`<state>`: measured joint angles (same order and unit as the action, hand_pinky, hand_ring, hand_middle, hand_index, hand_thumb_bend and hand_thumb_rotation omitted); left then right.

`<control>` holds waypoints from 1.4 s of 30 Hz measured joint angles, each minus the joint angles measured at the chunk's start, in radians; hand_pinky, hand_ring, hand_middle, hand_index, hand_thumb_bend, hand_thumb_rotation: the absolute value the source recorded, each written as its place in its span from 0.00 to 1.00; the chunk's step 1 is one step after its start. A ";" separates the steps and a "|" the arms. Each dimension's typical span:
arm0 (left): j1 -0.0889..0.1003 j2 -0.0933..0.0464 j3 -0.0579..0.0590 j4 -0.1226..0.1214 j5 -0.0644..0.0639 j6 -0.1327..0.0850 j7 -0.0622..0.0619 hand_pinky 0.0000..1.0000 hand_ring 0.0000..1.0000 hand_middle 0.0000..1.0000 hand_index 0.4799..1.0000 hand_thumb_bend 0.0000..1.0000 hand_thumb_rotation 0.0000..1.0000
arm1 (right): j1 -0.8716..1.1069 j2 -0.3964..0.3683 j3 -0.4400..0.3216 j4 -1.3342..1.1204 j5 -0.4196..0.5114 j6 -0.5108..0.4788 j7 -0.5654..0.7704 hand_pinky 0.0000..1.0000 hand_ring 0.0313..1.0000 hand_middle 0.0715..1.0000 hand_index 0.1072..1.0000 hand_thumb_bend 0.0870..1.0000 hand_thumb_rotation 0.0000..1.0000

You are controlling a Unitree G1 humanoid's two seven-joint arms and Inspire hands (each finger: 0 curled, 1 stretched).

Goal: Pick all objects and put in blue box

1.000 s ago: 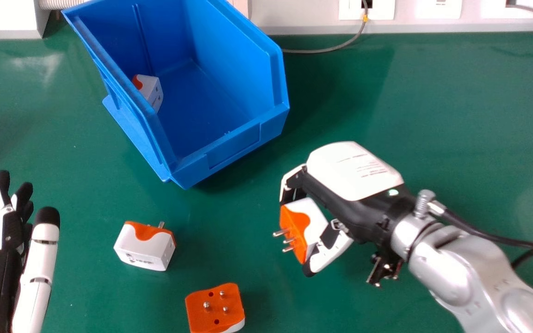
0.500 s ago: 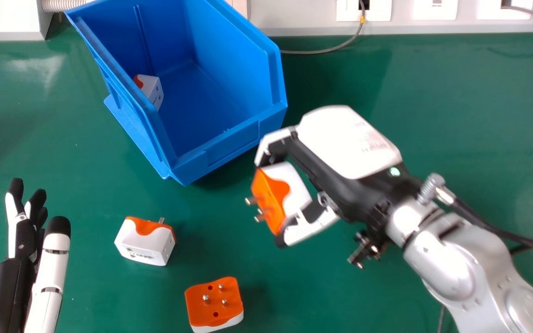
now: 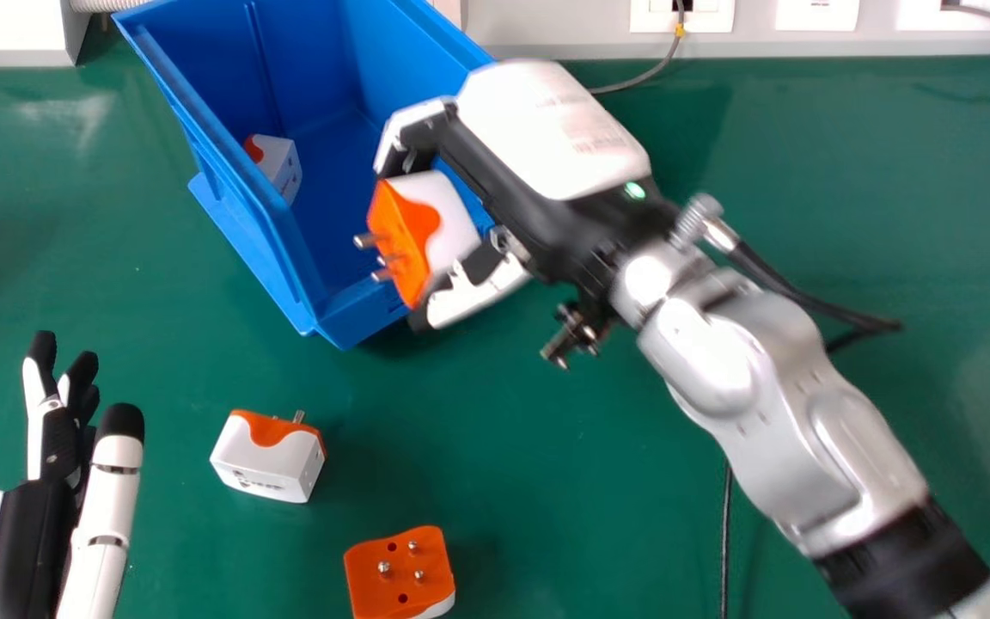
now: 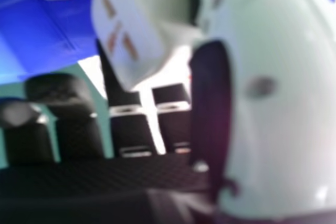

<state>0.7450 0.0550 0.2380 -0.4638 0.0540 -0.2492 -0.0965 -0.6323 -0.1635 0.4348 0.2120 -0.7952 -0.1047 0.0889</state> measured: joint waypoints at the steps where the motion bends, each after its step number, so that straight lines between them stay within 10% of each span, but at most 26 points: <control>1: 0.003 -0.002 -0.002 -0.001 0.007 0.000 0.004 1.00 1.00 1.00 1.00 0.40 1.00 | -0.039 0.007 0.006 0.053 -0.003 -0.004 -0.015 0.04 0.07 0.12 0.41 0.44 0.15; 14: 0.040 -0.022 -0.036 -0.003 0.062 -0.015 0.047 1.00 1.00 1.00 1.00 0.39 1.00 | -0.466 0.162 0.073 0.728 -0.035 0.021 -0.159 0.12 0.15 0.24 0.41 0.44 0.14; 29: 0.076 -0.038 -0.048 -0.002 0.069 -0.065 0.068 1.00 1.00 1.00 1.00 0.40 1.00 | -0.607 0.242 0.132 1.067 -0.036 0.008 -0.278 0.08 0.10 0.16 0.42 0.46 0.12; 39: 0.077 -0.048 -0.073 0.001 0.104 -0.091 0.096 1.00 1.00 1.00 1.00 0.40 1.00 | -0.605 0.242 0.175 1.083 -0.044 0.010 -0.330 0.09 0.10 0.16 0.42 0.47 0.12; 42: 0.076 -0.048 -0.077 0.004 0.104 -0.092 0.101 1.00 1.00 1.00 1.00 0.40 1.00 | -0.598 0.237 0.202 1.084 -0.056 0.009 -0.330 0.26 0.30 0.34 0.49 0.48 0.20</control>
<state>0.8214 0.0074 0.1611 -0.4595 0.1583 -0.3415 0.0045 -1.2303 0.0731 0.6363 1.2957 -0.8510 -0.0955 -0.2411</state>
